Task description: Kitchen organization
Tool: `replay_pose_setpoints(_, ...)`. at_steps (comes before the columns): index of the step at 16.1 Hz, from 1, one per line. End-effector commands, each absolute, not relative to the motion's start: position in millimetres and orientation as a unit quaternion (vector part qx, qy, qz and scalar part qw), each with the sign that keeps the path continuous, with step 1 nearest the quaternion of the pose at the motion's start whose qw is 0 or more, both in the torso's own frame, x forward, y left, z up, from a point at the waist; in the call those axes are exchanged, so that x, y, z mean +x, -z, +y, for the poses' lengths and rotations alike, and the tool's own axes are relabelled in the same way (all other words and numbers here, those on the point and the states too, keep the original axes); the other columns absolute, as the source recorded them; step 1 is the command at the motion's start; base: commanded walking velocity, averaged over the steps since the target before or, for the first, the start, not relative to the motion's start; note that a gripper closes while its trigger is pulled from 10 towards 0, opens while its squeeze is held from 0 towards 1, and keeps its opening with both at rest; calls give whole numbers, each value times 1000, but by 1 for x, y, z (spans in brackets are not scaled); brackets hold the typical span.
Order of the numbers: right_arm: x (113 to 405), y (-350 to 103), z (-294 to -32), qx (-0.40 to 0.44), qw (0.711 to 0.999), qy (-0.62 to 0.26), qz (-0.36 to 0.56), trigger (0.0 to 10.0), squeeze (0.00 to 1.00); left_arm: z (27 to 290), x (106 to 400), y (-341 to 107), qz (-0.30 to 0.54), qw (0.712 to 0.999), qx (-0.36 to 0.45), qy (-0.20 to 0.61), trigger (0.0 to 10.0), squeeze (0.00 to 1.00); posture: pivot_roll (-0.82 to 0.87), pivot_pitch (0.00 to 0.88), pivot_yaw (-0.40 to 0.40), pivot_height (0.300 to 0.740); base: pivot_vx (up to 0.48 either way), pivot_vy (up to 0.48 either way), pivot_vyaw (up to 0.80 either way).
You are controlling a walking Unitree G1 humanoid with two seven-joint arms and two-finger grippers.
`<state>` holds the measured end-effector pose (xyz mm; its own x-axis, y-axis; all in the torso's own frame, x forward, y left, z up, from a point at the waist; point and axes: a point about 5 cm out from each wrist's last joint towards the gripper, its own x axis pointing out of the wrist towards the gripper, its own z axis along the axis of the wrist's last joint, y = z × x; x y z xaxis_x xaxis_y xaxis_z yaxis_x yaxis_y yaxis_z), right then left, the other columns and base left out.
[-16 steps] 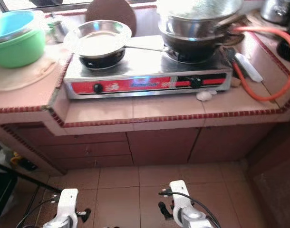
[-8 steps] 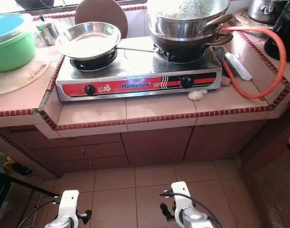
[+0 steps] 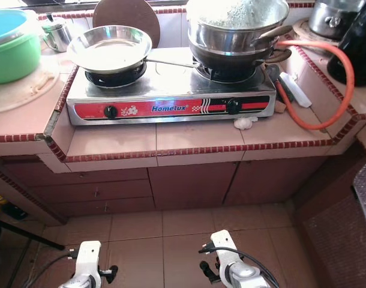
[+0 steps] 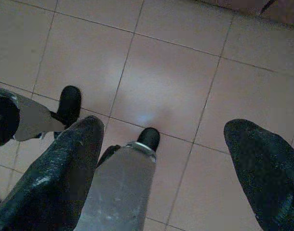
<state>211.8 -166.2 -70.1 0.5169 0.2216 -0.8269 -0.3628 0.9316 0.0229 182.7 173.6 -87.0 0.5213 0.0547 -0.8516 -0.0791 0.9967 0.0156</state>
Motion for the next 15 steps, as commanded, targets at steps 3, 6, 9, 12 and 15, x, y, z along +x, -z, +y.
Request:
replay_pose_setpoints(3, 210, 71, -162, -87, 859, -186, 468, 10000, 0, 176, 176, 90, 495, 867, -24, -59, 10000, 0, -135, 81, -31, 740, 0, 0, 0)
replay_pose_setpoints(6, 208, 73, -162, -81, 859, -181, 471, 10000, 0, 178, 175, 90, 495, 867, -18, -56, 10000, 0, -141, 87, -19, 740, 0, 0, 0)
replay_pose_setpoints(9, 204, 75, -162, -81, 858, -178, 475, 10000, 0, 179, 175, 90, 496, 866, -14, -55, 10000, 0, -151, 93, -7, 740, 0, 80, 0)
replay_pose_setpoints(12, 202, 76, -163, -75, 859, -169, 477, 10000, 0, 179, 177, 89, 496, 867, -6, -47, 10000, 0, -166, 98, 3, 740, 0, 260, 0)
replay_pose_setpoints(15, 201, 77, -164, -75, 859, -166, 478, 10000, 0, 179, 178, 89, 496, 867, -3, -44, 10000, 0, -169, 99, 9, 740, -80, 298, 0)
